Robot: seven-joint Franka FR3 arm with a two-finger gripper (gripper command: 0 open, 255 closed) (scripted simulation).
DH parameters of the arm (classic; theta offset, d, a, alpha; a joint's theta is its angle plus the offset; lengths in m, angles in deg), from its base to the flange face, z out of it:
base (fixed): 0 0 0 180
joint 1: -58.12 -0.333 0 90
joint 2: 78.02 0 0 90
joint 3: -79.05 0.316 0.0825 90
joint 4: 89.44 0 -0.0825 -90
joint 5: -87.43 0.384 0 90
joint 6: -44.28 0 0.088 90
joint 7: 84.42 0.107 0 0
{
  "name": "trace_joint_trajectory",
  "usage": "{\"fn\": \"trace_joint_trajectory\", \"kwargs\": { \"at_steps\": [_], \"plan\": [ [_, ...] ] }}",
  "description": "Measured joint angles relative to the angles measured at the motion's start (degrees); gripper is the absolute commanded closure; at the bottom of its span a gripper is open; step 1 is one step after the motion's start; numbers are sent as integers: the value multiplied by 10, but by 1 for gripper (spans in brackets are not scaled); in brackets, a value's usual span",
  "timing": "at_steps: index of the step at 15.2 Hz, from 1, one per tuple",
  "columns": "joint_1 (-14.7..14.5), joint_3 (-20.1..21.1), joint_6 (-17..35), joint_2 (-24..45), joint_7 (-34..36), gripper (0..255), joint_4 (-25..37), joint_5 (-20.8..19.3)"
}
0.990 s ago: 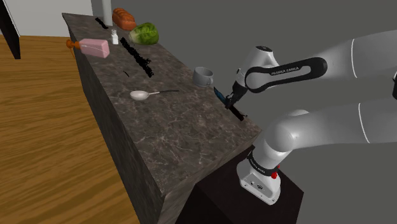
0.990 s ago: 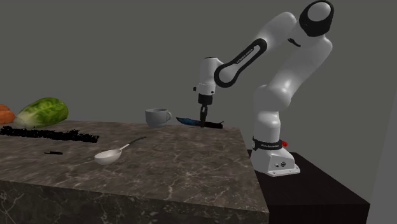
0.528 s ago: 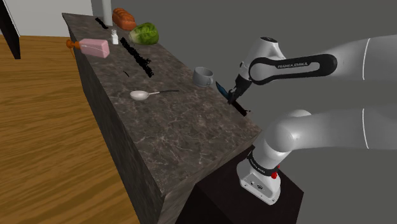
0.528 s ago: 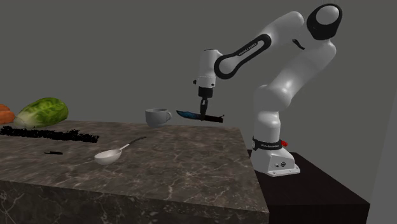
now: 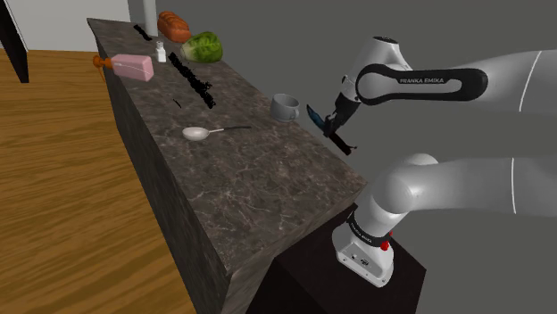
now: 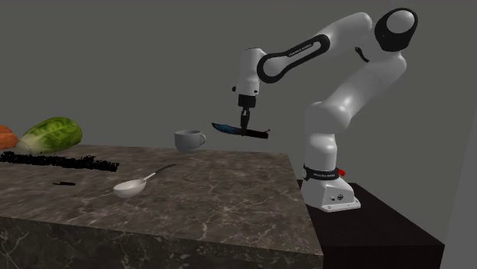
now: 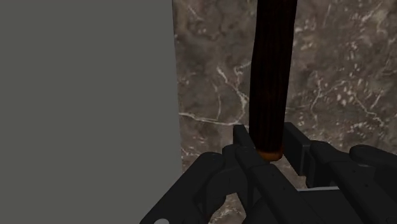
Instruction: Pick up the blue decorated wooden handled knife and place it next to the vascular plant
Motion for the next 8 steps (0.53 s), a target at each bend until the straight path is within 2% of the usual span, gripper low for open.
{"fn": "trace_joint_trajectory", "kwargs": {
  "at_steps": [5,8],
  "plan": [
    [-5,8,-47,-13,-2,255,34,10],
    [-17,18,-44,10,10,255,53,20]
  ]
}}
